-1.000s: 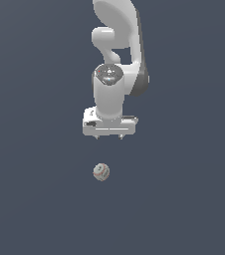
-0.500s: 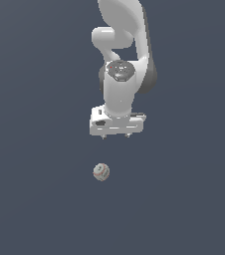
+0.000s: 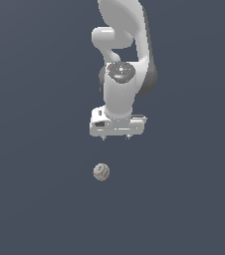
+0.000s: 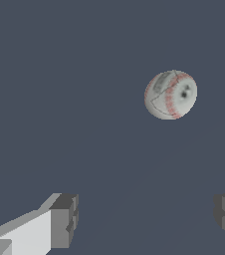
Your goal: Pick up the object and move it to a goal position.
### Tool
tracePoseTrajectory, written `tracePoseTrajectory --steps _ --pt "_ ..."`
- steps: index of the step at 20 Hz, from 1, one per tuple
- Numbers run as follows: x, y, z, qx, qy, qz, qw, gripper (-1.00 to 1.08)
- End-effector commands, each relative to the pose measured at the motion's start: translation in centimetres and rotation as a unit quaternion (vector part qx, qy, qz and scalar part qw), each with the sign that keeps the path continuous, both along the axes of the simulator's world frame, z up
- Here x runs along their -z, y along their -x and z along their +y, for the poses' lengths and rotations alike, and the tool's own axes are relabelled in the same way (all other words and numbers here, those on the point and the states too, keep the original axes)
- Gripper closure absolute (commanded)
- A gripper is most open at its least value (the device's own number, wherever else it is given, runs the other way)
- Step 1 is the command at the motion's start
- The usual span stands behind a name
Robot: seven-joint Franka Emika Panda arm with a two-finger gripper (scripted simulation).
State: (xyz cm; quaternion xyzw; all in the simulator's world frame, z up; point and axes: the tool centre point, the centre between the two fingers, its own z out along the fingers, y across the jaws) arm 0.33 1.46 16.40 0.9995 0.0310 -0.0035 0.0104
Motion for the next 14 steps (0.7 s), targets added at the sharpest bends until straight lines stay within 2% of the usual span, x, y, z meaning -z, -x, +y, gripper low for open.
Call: tracePoseTrajectory --steps 1,8,14 --pt "0.2 -0.4 -0.2 0.017 -0.001 0.0 0.9999 -0.92" --pt "1.2 -2.3 -1.3 0.094 -0.005 -0.001 0.9956 -0.92" --pt "2.5 -4.6 -2.7 0.188 -0.008 -0.002 0.9821 -0.92"
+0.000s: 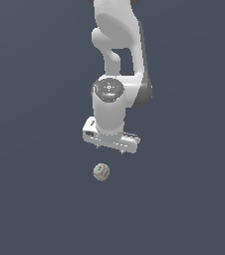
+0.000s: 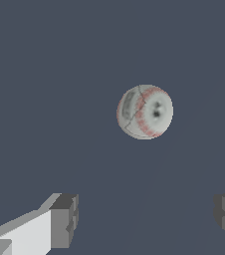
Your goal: Pick up the object and move it to a goal position.
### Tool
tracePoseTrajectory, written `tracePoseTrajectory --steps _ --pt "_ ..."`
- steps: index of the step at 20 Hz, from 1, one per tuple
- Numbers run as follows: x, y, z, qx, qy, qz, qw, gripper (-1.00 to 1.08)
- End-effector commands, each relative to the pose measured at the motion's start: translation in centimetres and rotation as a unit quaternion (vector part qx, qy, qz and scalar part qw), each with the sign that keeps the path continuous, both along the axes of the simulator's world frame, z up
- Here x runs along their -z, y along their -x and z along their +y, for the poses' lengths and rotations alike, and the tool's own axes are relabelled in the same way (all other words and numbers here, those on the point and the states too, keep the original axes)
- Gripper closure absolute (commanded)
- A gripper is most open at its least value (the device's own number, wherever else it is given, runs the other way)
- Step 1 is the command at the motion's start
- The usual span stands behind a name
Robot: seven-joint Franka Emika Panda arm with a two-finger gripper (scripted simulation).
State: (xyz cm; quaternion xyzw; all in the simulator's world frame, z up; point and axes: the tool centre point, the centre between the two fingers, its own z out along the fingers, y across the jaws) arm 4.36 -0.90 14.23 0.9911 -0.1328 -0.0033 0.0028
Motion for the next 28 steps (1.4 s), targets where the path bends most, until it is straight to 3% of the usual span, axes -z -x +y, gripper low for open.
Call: tracePoseTrajectory --steps 1,14,21,28 --pt "0.6 -1.0 -0.6 0.042 -0.001 0.0 0.9991 -0.92" --pt "3.6 -4.8 -3.3 0.22 -0.002 -0.003 0.9755 -0.92" --pt "4.3 -5.6 -3.9 0.261 -0.001 -0.004 0.9654 -0.92" --pt "4.6 -5.7 -3.9 0.265 -0.001 -0.004 0.9643 -0.92"
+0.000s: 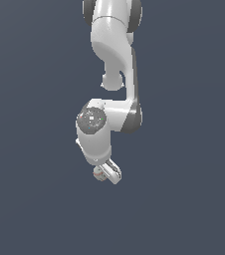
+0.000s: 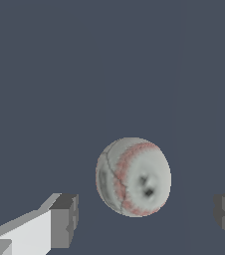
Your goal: Pick up the object and move it to a goal position.
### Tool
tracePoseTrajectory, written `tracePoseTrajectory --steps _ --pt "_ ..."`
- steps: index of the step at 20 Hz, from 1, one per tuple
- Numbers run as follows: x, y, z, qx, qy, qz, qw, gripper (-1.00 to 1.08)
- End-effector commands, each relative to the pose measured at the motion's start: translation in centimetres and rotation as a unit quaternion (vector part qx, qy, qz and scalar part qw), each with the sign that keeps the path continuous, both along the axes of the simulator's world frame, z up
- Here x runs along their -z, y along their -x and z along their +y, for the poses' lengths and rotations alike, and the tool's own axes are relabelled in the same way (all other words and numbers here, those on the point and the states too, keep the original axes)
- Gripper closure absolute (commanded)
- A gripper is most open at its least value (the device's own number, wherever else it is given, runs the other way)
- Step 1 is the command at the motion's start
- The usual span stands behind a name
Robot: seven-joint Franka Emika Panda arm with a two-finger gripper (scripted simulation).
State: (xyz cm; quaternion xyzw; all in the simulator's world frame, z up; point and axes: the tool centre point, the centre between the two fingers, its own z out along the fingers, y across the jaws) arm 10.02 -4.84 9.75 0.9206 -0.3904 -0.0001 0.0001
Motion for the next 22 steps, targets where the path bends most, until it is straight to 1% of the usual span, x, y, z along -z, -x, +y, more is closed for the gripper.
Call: tracePoseTrajectory --steps 1,10,17,18,22 --pt "0.3 0.0 0.0 0.0 0.0 0.0 1.0 -0.92" --pt "4.5 0.1 0.0 0.002 0.0 0.0 1.0 -0.92" --pt "5.0 0.0 0.0 0.002 0.0 0.0 1.0 -0.92" --pt "5.0 0.0 0.0 0.002 0.0 0.0 1.0 1.08" --pt "5.0 0.0 0.0 0.002 0.0 0.0 1.0 1.08"
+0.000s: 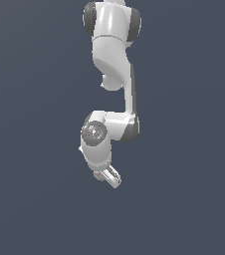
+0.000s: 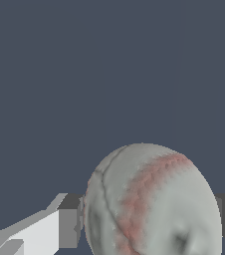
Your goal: Pick up the object and move it to a goal position.
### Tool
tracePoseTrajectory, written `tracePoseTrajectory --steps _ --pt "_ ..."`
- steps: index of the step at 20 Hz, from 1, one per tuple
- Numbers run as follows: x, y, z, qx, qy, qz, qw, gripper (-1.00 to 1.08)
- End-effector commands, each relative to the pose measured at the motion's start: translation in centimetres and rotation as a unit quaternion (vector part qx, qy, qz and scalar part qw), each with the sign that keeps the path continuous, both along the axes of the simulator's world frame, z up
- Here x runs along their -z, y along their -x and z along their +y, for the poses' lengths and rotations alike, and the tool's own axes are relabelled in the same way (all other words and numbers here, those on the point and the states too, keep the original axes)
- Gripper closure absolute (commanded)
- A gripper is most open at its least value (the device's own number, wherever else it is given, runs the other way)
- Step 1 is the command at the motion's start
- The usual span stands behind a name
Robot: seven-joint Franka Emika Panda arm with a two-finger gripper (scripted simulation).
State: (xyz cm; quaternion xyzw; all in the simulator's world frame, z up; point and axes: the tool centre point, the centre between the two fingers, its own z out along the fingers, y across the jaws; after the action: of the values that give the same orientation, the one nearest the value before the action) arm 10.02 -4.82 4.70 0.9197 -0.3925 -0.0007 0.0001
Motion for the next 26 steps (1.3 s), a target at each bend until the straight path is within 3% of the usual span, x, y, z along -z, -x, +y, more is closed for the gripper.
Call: tracePoseTrajectory --steps 1,15,26 --pt "-0.1 0.0 0.0 0.0 0.0 -0.001 1.0 1.08" --pt "-1.0 0.8 -0.2 0.0 0.0 0.0 1.0 1.08" --pt "-5.8 4.6 -1.2 0.0 -0.001 0.0 1.0 1.08"
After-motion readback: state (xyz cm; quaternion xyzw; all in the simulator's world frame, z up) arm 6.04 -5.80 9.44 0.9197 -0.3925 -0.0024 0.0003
